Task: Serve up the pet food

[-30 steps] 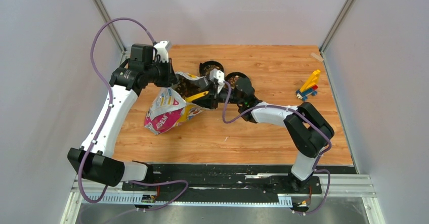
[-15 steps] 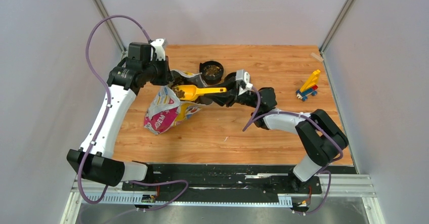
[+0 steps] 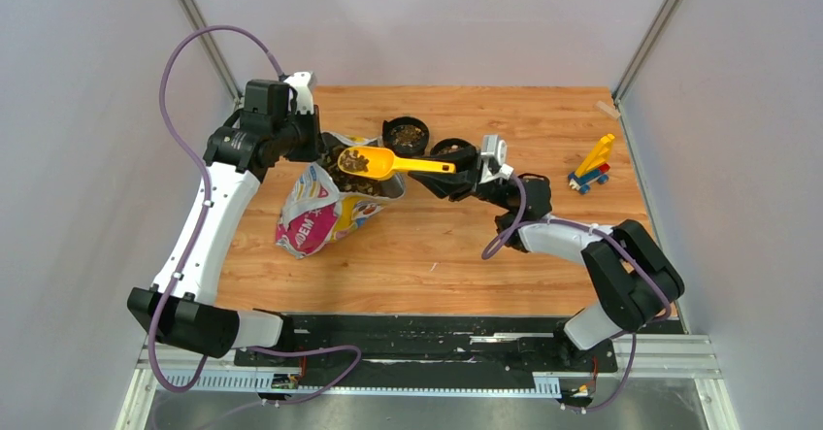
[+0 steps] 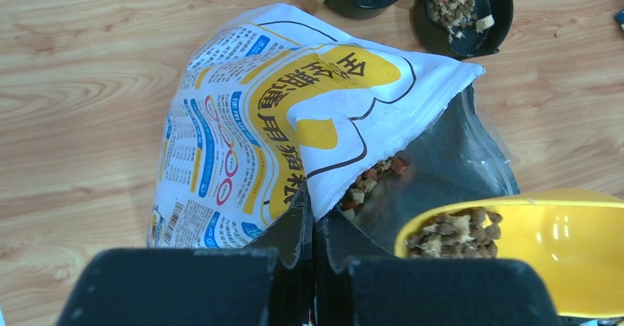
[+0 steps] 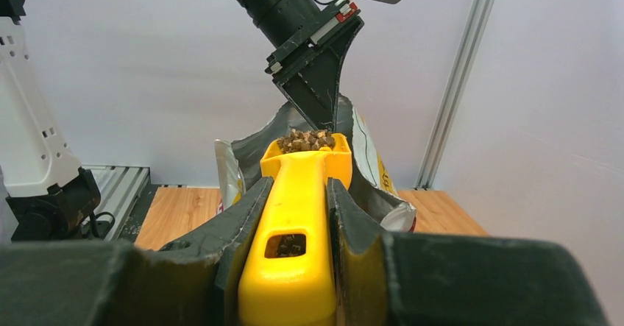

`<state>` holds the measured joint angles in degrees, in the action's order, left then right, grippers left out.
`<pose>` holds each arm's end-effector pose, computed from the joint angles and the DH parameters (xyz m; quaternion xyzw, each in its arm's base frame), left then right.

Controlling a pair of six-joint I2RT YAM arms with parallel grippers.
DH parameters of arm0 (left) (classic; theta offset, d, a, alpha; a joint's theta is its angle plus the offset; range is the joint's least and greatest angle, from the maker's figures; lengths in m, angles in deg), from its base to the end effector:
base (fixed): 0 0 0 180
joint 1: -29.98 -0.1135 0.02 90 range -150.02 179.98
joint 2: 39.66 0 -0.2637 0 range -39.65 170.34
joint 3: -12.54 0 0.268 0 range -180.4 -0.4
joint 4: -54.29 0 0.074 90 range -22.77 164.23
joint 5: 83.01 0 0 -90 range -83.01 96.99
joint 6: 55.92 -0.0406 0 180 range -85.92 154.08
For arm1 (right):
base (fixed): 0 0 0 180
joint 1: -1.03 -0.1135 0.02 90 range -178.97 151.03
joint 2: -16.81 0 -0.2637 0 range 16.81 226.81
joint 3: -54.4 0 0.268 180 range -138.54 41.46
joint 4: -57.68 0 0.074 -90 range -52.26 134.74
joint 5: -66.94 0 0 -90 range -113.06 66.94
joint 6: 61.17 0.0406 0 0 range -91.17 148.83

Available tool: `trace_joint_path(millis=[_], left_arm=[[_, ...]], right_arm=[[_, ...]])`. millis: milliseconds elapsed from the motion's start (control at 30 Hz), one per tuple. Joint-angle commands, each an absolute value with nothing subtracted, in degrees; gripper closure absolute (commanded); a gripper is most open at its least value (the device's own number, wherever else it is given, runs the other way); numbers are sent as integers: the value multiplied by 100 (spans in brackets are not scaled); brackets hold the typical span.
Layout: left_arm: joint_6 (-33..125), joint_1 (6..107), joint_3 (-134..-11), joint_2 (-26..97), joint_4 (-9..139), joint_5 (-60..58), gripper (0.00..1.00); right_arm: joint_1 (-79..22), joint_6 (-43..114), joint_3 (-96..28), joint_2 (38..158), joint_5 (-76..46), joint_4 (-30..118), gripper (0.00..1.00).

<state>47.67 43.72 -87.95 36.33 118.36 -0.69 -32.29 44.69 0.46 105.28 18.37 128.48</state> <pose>0.2786 -0.0737 0.4077 0.0297 0.9026 -0.1593 0.3987 0.2509 0.1971 0.2870 -0.3760 0.3699 0.4926 0.6922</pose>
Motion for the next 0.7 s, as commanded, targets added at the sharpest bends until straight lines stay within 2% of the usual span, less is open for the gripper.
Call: trace_joint_path(millis=[0,400,667], left_arm=[[4753,4378,-9225,3281,11218,150,100],[4811,4377,-9052,3276,11197,267,100],[4911,4378,-8937,3295,11143,73,100]], right_arm=[[-3097,4884,163,10247,1657,13514,100],[-2679,5019,286,9809,1166,13630,100],[-2235,4982,101,10029,869,13614,100]])
